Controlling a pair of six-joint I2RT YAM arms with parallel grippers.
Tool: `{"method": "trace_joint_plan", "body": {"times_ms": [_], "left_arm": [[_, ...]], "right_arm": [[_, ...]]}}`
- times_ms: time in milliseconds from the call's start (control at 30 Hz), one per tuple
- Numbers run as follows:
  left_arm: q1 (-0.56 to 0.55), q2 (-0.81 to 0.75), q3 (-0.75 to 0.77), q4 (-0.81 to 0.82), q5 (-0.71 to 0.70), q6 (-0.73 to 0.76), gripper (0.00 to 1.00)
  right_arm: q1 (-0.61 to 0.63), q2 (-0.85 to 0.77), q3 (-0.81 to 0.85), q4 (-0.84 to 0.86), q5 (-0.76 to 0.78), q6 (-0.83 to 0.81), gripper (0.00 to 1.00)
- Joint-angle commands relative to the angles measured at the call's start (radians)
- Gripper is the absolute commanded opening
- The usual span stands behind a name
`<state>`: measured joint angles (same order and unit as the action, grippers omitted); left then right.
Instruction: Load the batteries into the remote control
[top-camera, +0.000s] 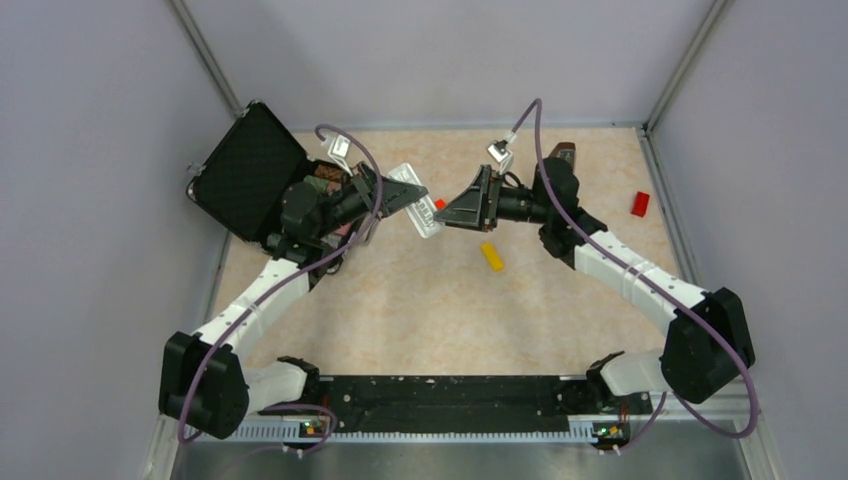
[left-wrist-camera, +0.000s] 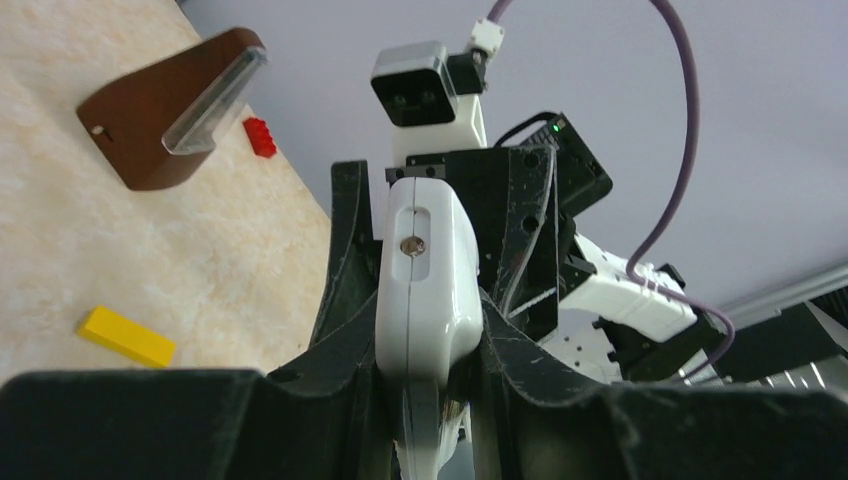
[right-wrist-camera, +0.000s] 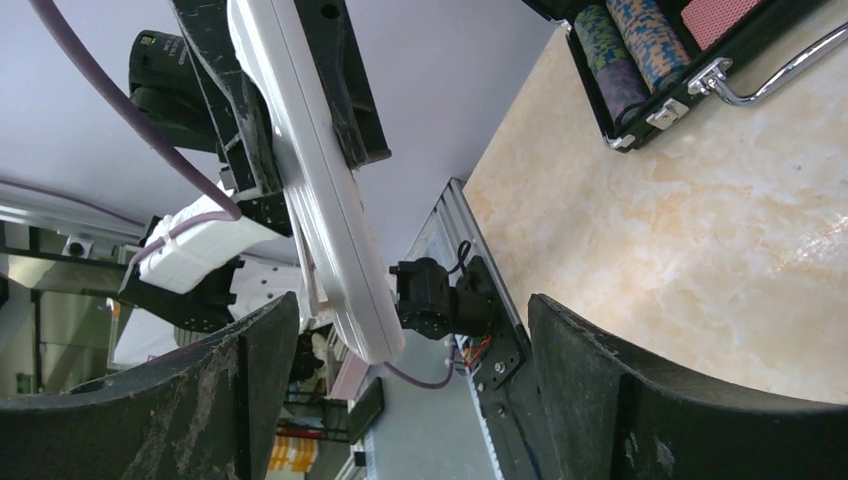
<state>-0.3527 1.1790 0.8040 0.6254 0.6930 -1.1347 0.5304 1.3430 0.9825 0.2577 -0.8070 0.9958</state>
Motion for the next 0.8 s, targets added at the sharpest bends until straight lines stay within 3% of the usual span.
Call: {"method": "trace_joint_plan", "body": {"times_ms": [0,267,567,767], "left_arm": [[0.000,0.020,0.040,0.127,0.113,-0.043,0.00],[0.001,0.036,0.039,0.173,0.124,-0.090,0.00],[0.001,0.043,0.038,0.184,0.135,-0.107,0.00],[0.000,0.046,0.037,0.184,0.137,-0.116,0.00]], "right_arm": [[0.025,0.018,0.063,0.079,0.005,-0.016,0.83],[0.076,0.062,0.092,0.049,0.013,-0.047,0.77],[0.087,0.087,0.098,0.018,0.041,-0.055,0.50],[0.093,0.097,0.111,-0.024,0.080,-0.073,0.41]]}}
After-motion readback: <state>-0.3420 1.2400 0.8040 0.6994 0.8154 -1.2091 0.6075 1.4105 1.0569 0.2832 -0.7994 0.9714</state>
